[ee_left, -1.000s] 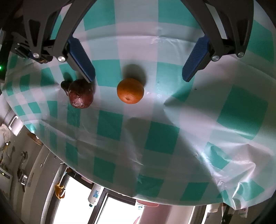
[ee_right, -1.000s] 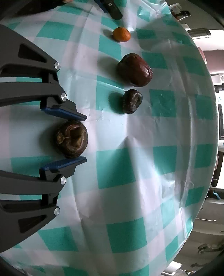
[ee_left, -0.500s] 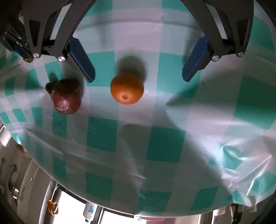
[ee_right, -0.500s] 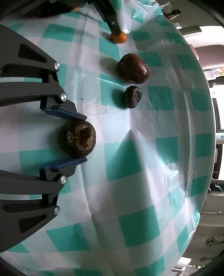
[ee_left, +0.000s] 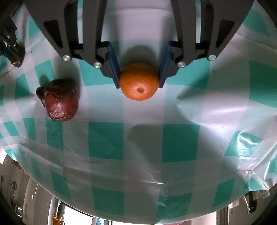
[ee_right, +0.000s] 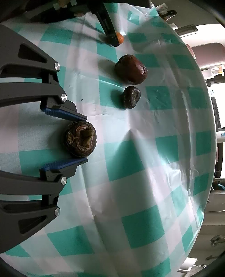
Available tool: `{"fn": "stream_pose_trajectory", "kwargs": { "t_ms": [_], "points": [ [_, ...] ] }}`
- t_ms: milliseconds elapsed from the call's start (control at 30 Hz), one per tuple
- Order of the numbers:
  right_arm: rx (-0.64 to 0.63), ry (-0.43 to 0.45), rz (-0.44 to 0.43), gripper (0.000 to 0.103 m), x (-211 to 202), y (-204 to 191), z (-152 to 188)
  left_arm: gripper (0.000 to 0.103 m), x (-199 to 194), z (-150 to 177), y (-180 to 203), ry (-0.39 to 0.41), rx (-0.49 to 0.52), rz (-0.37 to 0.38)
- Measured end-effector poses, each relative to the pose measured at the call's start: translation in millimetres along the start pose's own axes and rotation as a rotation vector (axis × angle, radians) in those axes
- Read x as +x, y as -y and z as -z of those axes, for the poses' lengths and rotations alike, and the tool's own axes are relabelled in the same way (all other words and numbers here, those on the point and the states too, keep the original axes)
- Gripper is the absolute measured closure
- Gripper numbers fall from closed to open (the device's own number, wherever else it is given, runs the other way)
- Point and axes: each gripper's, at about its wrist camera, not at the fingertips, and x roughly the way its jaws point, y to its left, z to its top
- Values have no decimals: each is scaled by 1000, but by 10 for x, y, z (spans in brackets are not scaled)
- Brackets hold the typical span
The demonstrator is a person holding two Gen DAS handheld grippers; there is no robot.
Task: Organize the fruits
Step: 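Grasp the dark shrivelled fruit with the right gripper while the left gripper grasps the orange, then carry the orange and dark fruit off the tablecloth toward the white bin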
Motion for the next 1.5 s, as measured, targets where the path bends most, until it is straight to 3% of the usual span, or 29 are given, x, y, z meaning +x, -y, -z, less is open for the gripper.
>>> {"fn": "stream_pose_trajectory", "kwargs": {
  "t_ms": [567, 933, 1267, 1367, 1500],
  "points": [
    [-33, -3, 41, 62, -1, -70, 16, 61, -38, 68, -30, 8, -6, 22],
    [-28, -3, 35, 61, 0, -77, 15, 61, -127, 90, -271, 29, -46, 47],
    [-5, -7, 51, 62, -5, -106, 14, 61, -543, 379, -437, 95, -86, 54],
    [33, -6, -47, 62, -172, -309, 65, 61, -766, 541, -536, 125, -93, 31],
    [-87, 50, -112, 62, -534, -869, 209, 61, -1042, 769, -579, 161, -91, -1]
  ]
}}
